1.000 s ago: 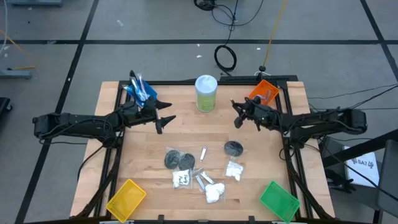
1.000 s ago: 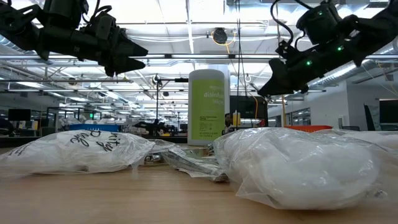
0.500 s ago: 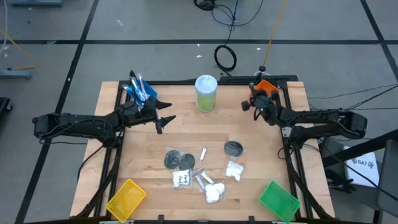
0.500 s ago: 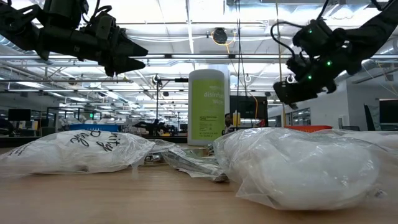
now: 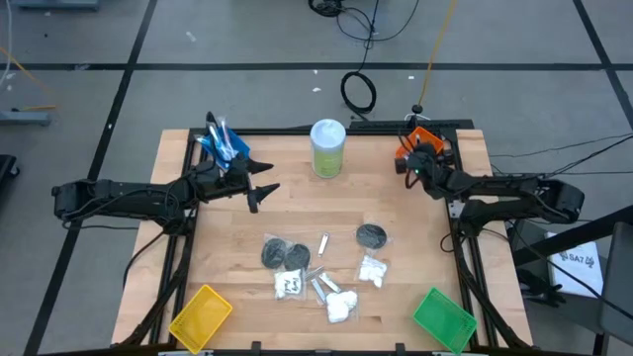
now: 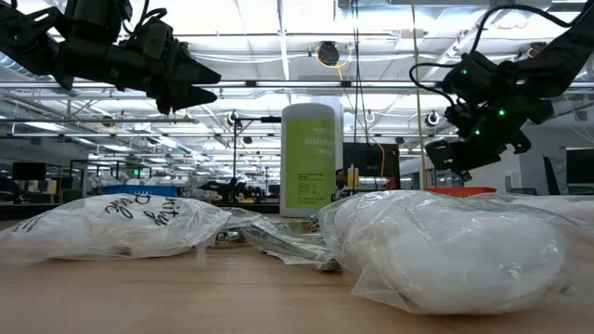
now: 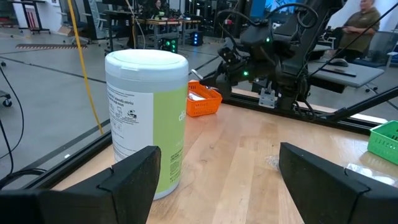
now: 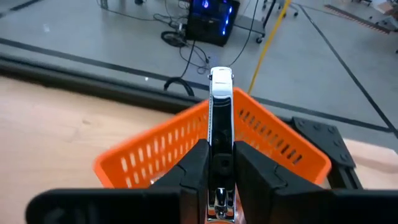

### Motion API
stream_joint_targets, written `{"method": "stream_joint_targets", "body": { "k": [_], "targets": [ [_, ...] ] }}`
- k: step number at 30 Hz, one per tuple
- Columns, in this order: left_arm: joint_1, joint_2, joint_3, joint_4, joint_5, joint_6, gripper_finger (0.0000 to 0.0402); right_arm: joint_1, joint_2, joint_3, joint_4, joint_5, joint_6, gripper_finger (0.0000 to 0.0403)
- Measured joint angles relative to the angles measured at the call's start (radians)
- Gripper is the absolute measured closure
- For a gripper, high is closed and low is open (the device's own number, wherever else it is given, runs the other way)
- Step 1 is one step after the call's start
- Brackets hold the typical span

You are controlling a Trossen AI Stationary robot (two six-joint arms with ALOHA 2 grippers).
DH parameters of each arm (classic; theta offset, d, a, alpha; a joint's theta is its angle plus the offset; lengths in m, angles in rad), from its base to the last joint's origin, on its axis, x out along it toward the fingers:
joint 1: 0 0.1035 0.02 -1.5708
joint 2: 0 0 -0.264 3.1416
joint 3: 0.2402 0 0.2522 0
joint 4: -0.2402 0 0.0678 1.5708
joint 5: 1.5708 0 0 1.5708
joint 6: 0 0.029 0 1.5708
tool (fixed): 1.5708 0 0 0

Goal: Pick & Place Travel size toiletries
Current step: Put the nail cutter into the orange bin

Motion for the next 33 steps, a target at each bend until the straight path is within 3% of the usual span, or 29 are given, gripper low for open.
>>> {"method": "stream_joint_targets", "body": {
  "k": [12,28,30,33],
  "targets": [
    [0.000,0.000,0.000,0.000,0.000,0.000,0.0080,0.000,0.000,-0.049,0.038,-0.002,0.019,0.0337],
    [0.000,0.000,0.000,0.000,0.000,0.000,0.0080,0.003,0.000,-0.050,0.054,0.000,0.007,0.0242],
    [0.000,0.000,0.000,0.000,0.000,0.000,0.0080,0.014,0.000,-0.050,0.099,-0.028,-0.025,0.0235],
    [0.000,0.000,0.000,0.000,0.000,0.000,0.0080,0.036,0.000,-0.050,0.200,-0.158,-0.065,0.0230]
  ]
}}
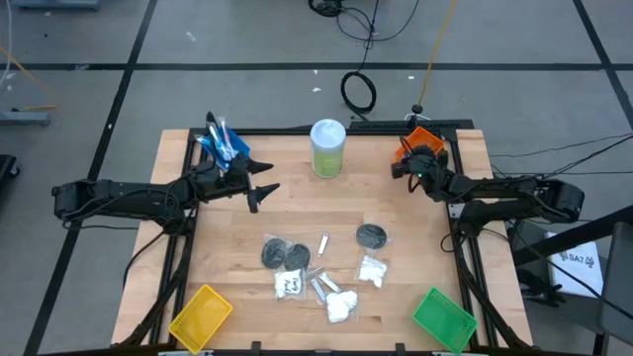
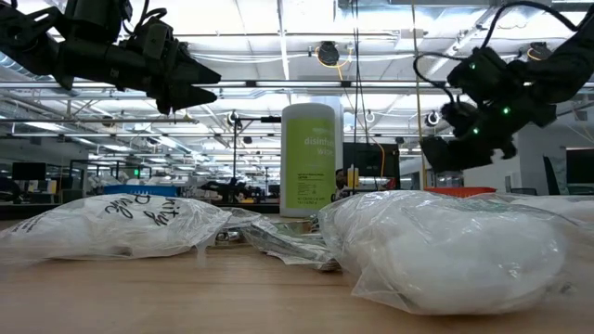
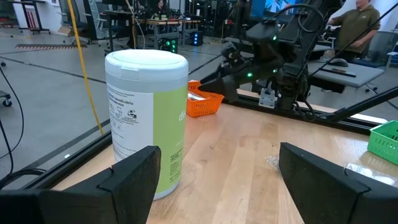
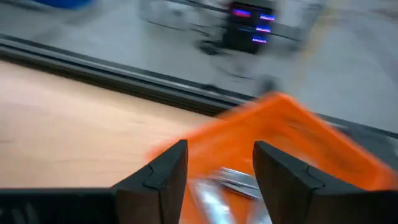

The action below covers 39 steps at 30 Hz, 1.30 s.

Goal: Pick & Place Travel size toiletries
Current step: Put the nail cutter into the orange bin

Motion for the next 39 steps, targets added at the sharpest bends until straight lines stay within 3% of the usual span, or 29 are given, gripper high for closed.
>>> {"method": "stream_joint_targets", "body": {
  "k": [3,9,12,14,18,24,28,32,39],
  "targets": [
    [0.000,0.000,0.000,0.000,0.000,0.000,0.0080,0.028,0.000,0.000,0.122,-0.181,-0.026,0.0231],
    [0.000,0.000,0.000,0.000,0.000,0.000,0.0080,0.125,0.000,0.000,0.384,-0.654,-0.056,0.0236],
    [0.000,0.000,0.000,0.000,0.000,0.000,0.0080,0.224,0.013,0.000,0.470,-0.782,-0.090,0.0234],
    [0.000,0.000,0.000,0.000,0.000,0.000,0.0080,0.310,0.028,0.000,0.476,-0.774,-0.147,0.0232],
    [0.000,0.000,0.000,0.000,0.000,0.000,0.0080,0.473,0.101,0.015,0.481,-0.652,-0.215,0.0223],
    [0.000,0.000,0.000,0.000,0.000,0.000,0.0080,0.625,0.315,0.152,0.421,-0.573,-0.211,0.0200],
    [0.000,0.000,0.000,0.000,0.000,0.000,0.0080,0.663,0.482,0.352,0.220,-0.594,-0.217,0.0190],
    [0.000,0.000,0.000,0.000,0.000,0.000,0.0080,0.675,0.624,0.545,-0.018,-0.654,-0.320,0.0189],
    [0.000,0.000,0.000,0.000,0.000,0.000,0.0080,0.668,0.732,0.730,-0.224,-0.703,-0.500,0.0191]
  ]
}}
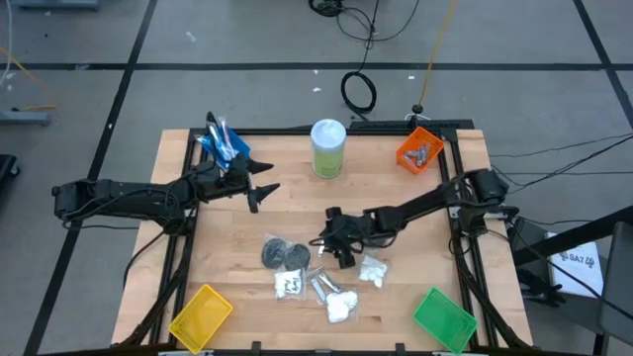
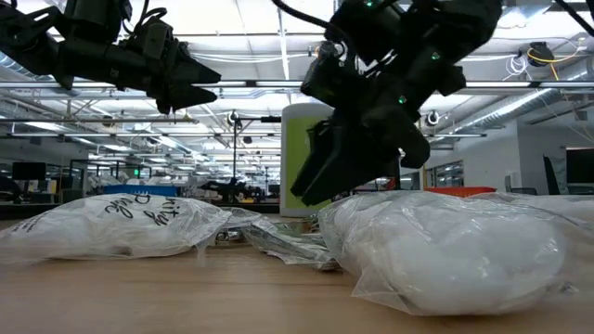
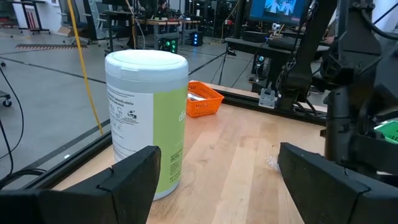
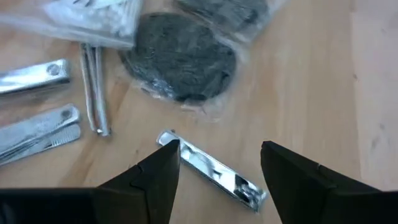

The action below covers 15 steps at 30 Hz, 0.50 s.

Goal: Pick & Place Travel size toiletries
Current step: Put the nail cutter into the orange bin

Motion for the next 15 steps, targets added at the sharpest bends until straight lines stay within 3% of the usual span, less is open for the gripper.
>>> {"method": "stream_joint_targets", "body": {
  "k": [6,15],
  "targets": [
    [0.000,0.000,0.000,-0.001,0.000,0.000,0.0080,-0.030,0.050,0.020,-0.022,-0.080,-0.027,0.0196],
    [0.000,0.000,0.000,0.000,0.000,0.000,0.0080,-0.048,0.069,0.022,-0.127,-0.074,0.036,0.0206]
  ]
}}
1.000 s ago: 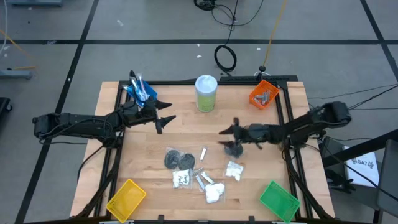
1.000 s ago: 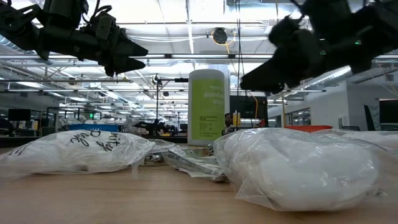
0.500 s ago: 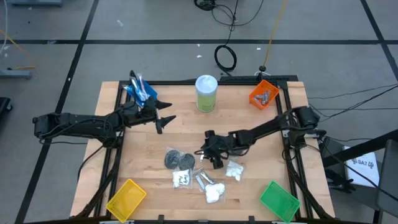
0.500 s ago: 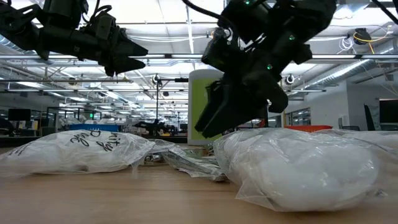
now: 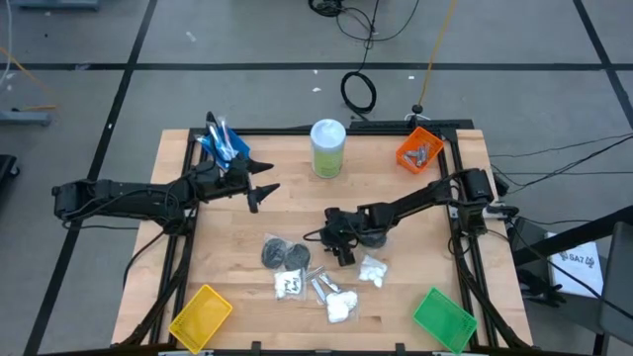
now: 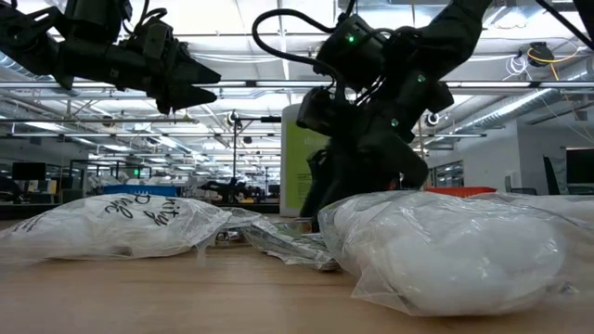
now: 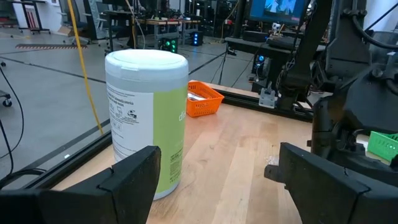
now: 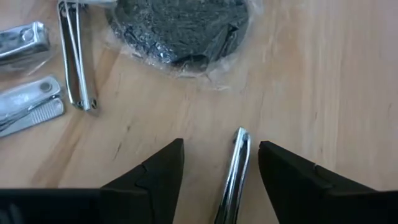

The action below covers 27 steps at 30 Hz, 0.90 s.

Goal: Pick & Place Travel size toiletries
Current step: Put the nail cutter into the orange bin

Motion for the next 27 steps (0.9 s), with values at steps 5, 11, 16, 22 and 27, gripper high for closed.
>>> {"method": "stream_joint_targets", "body": {
  "k": [5,11,16,22,27],
  "targets": [
    [0.000,0.000,0.000,0.000,0.000,0.000,0.0080,0.000,-0.026,0.000,-0.089,0.001,0.056,0.0207],
    [0.000,0.000,0.000,0.000,0.000,0.000,0.0080,0.000,-0.046,0.000,-0.162,0.006,0.124,0.0207],
    [0.000,0.000,0.000,0.000,0.000,0.000,0.0080,0.002,-0.054,-0.001,-0.194,0.086,0.179,0.0207],
    [0.000,0.000,0.000,0.000,0.000,0.000,0.0080,0.003,-0.054,-0.002,-0.196,0.126,0.233,0.0207],
    [0.000,0.000,0.000,0.000,0.000,0.000,0.0080,0.003,-0.054,-0.002,-0.194,0.129,0.253,0.0213]
  ]
}}
